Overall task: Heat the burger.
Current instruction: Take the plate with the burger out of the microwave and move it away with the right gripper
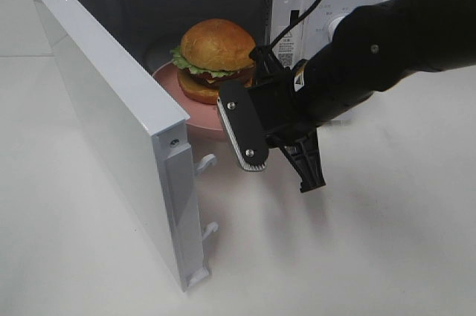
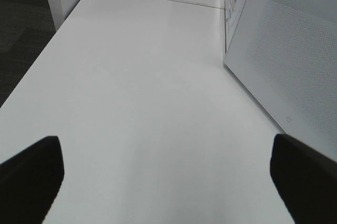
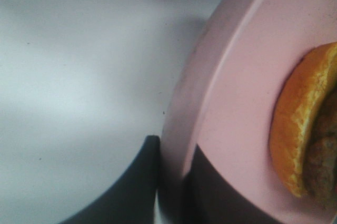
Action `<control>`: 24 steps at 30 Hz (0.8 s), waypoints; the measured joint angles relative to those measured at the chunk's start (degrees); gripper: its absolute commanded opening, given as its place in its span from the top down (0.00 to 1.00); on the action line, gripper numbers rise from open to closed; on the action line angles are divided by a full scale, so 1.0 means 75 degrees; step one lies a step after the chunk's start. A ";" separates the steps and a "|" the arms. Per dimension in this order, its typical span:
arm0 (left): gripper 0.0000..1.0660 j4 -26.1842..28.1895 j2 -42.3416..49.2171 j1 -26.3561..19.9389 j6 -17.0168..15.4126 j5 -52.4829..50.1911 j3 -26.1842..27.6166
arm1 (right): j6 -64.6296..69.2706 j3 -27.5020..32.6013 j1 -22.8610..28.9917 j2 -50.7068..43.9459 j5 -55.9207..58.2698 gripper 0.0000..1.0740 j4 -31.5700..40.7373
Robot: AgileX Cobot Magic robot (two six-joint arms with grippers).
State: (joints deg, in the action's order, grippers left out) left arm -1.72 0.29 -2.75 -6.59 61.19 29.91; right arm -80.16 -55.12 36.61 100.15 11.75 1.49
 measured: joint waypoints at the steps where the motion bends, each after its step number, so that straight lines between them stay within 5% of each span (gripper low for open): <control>1: 0.06 0.0000 0.0000 0.0000 0.0000 0.0000 0.0000 | 0.0000 0.0252 0.0000 -0.0153 -0.0176 1.00 0.0000; 24: 0.06 0.0000 0.0000 0.0000 0.0000 0.0000 0.0000 | 0.0665 0.2353 -0.0046 -0.2353 -0.0710 1.00 -0.0665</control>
State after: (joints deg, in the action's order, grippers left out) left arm -1.72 0.29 -2.75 -6.59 61.19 29.91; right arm -75.17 -37.47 36.27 82.51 6.42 -3.50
